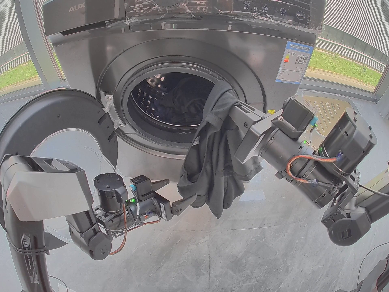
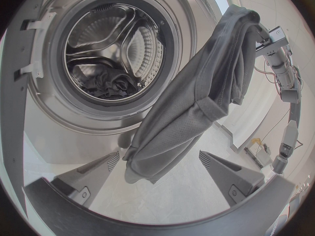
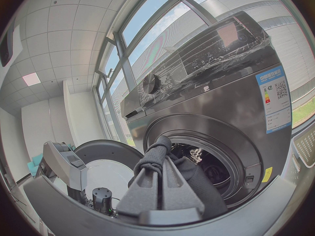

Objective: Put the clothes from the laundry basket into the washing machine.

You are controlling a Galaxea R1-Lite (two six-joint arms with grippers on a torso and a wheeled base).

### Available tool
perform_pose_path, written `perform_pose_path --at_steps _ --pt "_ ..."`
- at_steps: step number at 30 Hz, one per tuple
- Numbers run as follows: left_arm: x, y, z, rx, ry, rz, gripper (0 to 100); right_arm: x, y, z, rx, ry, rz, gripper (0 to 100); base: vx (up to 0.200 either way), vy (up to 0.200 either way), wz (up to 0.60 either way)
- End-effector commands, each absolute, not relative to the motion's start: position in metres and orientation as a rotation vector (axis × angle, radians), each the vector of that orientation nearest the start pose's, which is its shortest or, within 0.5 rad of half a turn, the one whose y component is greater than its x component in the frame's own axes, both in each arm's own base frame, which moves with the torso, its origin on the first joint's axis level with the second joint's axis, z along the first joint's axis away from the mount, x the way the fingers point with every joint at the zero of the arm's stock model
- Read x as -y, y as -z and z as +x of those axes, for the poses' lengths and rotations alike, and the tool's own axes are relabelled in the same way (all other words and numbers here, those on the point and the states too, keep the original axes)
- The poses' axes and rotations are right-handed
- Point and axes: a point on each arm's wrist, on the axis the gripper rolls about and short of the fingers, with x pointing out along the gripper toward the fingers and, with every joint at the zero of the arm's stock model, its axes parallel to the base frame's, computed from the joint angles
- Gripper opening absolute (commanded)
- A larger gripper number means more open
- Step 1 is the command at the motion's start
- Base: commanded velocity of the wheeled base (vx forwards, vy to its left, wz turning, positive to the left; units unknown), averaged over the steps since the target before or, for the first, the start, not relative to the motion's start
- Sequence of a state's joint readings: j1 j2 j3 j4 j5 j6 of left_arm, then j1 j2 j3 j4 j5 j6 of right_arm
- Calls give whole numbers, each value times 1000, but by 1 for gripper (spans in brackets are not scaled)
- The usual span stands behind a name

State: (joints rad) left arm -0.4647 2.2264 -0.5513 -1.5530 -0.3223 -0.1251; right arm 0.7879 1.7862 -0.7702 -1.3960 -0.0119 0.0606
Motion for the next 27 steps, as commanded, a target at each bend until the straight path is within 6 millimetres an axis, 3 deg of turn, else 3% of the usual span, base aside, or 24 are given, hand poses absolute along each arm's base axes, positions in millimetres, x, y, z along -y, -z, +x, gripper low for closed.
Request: perform_pose_path --at_steps 1,10,11,18,26,27 --pt "164 -29 314 -185 796 -108 100 -225 -220 223 330 -780 208 0 0 0 0" --pt "167 -23 335 -135 788 -93 100 -227 -218 222 324 -786 206 0 0 0 0" --pt "167 -24 336 -133 787 -92 0 -227 -218 222 324 -786 206 0 0 0 0" --pt "166 -31 336 -109 779 -93 0 -227 -216 222 319 -786 204 0 0 0 0" --pt "154 -66 321 -47 766 -93 0 -221 -207 224 283 -768 186 0 0 0 0" --pt "146 -79 314 -22 753 -84 0 -220 -205 223 275 -773 195 0 0 0 0"
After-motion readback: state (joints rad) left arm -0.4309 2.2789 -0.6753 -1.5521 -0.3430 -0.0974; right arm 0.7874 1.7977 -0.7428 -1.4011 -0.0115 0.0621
